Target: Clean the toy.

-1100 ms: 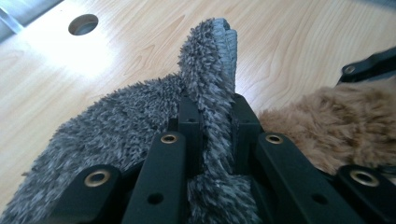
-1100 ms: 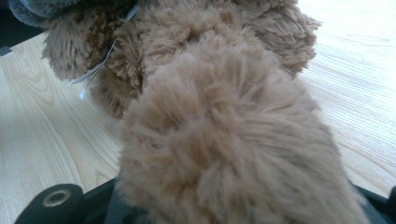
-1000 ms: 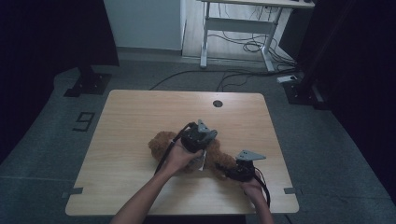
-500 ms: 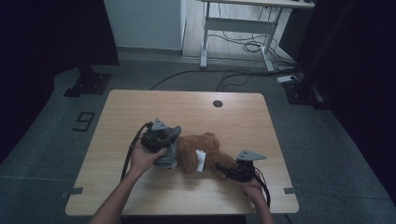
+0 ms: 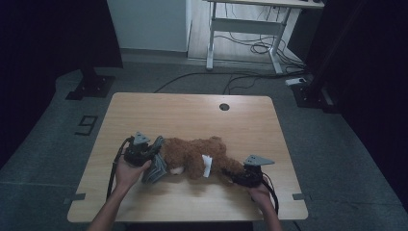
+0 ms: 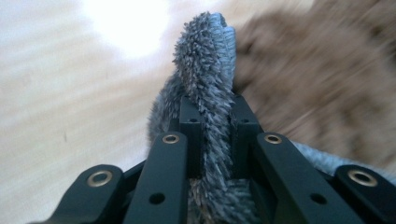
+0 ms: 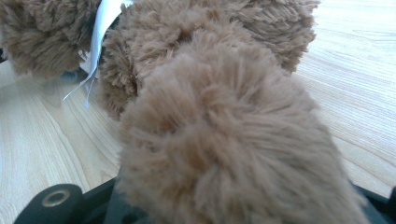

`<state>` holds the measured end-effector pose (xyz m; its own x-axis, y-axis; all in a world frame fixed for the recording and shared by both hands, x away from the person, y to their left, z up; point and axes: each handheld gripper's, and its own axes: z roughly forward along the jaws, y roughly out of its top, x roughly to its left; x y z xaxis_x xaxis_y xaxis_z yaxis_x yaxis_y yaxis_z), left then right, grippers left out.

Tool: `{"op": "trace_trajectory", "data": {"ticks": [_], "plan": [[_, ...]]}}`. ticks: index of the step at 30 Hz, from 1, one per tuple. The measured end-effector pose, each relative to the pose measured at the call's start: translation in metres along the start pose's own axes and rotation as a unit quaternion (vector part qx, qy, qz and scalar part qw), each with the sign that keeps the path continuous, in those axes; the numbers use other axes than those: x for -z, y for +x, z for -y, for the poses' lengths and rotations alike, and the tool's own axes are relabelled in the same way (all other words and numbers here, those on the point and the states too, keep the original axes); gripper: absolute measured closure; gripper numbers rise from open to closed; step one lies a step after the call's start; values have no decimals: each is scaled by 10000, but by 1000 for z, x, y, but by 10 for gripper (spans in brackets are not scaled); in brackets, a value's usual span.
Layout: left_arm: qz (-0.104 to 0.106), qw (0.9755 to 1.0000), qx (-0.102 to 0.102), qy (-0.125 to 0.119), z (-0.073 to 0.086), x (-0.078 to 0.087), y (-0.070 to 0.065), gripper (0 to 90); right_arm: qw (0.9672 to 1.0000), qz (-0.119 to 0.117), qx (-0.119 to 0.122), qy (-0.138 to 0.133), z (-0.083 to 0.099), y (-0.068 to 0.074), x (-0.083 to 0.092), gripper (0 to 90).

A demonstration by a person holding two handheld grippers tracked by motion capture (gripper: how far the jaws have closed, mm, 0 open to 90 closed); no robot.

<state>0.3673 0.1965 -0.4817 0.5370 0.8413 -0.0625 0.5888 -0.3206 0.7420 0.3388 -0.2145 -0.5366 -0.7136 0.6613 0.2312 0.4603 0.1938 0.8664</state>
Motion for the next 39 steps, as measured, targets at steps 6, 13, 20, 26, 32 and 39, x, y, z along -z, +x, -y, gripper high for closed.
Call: {"op": "trace_trajectory", "data": {"ticks": [6, 13, 20, 26, 32, 39], "plan": [[92, 9987, 22, 500, 24, -28, -1, 791, 10000, -19, -83, -36, 1, -3, 0, 589], [270, 9984, 288, -415, -3, 15, 4, 790, 9999, -8, -124, -44, 2, -5, 1, 589], [438, 9925, -300, -1102, -51, 56, -34, 789, 9999, 2, -97, -43, 1, -4, 1, 589], [735, 9896, -871, -875, -92, 21, -86, 787, 9999, 1, -93, -45, 2, -4, 1, 589], [1286, 9848, -1070, -458, -119, -30, -132, 786, 9999, -35, -124, -51, 2, -4, 1, 589], [1205, 9852, -1203, 205, -103, -67, -144, 784, 9999, -39, -83, -56, 3, -3, 0, 589]]}}
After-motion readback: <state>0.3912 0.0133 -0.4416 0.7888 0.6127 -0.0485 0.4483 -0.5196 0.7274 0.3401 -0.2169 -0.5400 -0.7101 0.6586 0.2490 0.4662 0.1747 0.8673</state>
